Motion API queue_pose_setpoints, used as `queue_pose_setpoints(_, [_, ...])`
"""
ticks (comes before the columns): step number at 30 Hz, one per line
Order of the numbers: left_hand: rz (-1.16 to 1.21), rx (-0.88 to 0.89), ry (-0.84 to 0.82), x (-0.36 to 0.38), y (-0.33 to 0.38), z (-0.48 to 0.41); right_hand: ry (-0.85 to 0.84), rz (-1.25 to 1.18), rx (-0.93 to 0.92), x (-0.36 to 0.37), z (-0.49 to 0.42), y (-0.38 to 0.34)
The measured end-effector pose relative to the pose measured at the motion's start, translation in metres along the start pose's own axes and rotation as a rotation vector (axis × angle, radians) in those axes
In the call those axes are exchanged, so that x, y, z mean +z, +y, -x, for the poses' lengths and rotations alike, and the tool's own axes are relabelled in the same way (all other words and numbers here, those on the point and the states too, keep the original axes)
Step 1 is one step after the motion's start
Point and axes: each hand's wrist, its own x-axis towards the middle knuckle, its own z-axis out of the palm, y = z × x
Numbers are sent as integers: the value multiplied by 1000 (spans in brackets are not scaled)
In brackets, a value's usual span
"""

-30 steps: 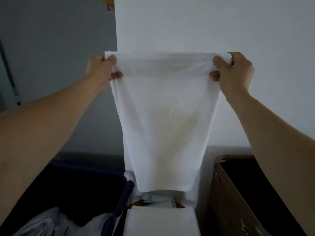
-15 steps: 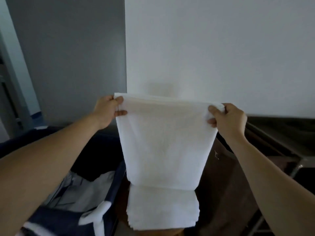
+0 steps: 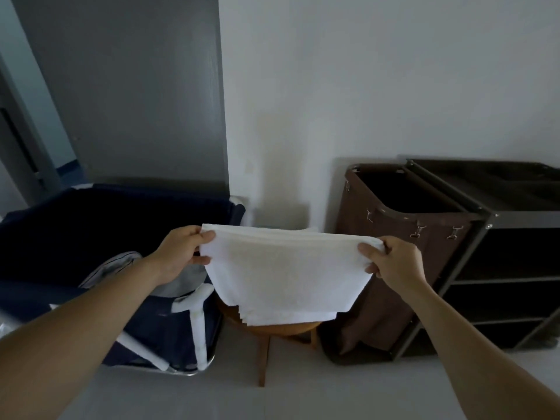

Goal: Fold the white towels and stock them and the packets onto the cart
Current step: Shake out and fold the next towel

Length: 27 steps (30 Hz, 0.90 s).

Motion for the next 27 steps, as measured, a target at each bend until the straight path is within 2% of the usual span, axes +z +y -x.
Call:
queue_pose_setpoints(6, [-84,-57,-39,-3,-9,-29,-40,62,3,14,-19,14])
queue_pose_setpoints(12, [-188,-103,-9,19,-33,-109,-106,120,106,59,-92,56])
queue_pose_setpoints(18, [-223,-206,75,60,-80,-242,-202,37,250,139,-211,110])
queue_pose_setpoints(22, [-276,-354,120,86,-125,-345,-277,-9,382,204,-294,160])
queue_pose_setpoints(27, [-371,-497,126,112,-200,-415,-250,35,511,278,-341,224])
